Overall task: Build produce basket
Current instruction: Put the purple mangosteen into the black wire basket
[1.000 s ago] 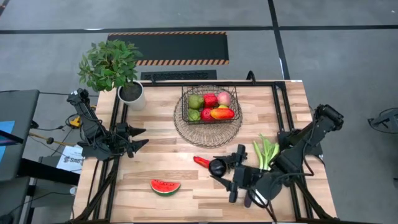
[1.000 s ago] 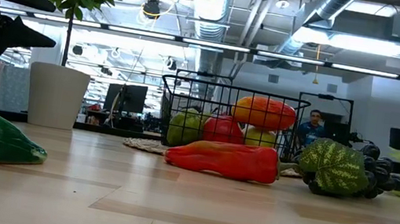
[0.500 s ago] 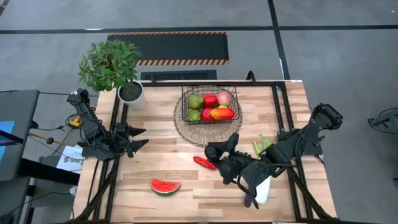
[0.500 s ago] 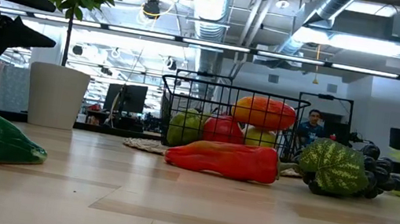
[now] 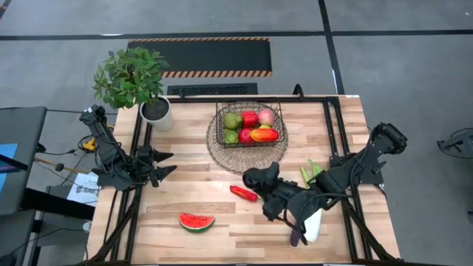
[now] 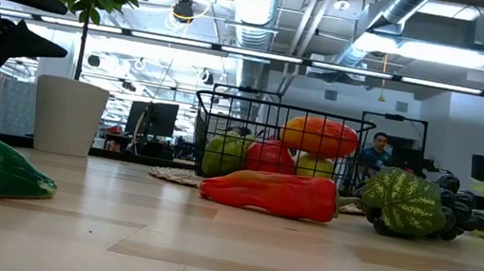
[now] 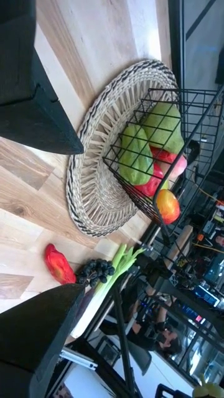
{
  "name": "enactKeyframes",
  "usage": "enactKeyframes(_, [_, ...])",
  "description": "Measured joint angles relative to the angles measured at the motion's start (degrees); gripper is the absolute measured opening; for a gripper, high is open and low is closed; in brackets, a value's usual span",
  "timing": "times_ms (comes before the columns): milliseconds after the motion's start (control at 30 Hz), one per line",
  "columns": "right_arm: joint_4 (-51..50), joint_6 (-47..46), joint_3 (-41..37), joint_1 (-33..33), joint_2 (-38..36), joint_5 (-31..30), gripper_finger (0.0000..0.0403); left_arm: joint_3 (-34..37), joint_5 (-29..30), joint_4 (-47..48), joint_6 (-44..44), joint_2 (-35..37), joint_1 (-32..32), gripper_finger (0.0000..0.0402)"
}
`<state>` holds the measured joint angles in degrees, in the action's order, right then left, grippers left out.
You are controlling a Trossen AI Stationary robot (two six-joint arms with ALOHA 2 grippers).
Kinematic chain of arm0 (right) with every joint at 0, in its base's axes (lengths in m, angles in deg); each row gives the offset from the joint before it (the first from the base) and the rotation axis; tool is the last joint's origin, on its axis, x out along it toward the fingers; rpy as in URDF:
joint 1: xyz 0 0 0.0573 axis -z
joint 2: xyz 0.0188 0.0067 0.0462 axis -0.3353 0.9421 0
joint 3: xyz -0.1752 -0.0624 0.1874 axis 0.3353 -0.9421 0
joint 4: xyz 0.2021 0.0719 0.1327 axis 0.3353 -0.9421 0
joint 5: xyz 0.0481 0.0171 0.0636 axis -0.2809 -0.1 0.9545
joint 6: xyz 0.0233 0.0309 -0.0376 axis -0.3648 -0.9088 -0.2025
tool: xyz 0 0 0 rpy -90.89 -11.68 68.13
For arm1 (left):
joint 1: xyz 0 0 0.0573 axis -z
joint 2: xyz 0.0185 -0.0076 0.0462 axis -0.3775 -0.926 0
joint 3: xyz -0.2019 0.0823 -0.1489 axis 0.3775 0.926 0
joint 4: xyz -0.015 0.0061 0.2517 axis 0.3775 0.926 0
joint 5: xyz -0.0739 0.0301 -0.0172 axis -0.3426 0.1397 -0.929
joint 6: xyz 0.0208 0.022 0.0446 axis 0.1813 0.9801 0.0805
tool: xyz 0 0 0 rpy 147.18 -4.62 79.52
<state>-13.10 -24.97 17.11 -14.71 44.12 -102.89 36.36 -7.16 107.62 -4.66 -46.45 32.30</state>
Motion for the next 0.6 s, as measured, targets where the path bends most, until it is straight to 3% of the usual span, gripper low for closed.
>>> enactKeyframes(267, [6.5,-2.9,0.0,0.0,0.0,0.0,0.0286,0.0,0.0,0.0,0.0,0.0,0.0,0.0341])
enactKeyframes(500, [27.2,-10.5,0.0,0.0,0.1,2.7,0.0286,0.0,0.0,0.0,0.0,0.0,0.0,0.0341])
enactKeyframes(600, [36.4,-18.6,0.0,-0.1,0.0,2.8,0.0286,0.0,0.0,0.0,0.0,0.0,0.0,0.0341])
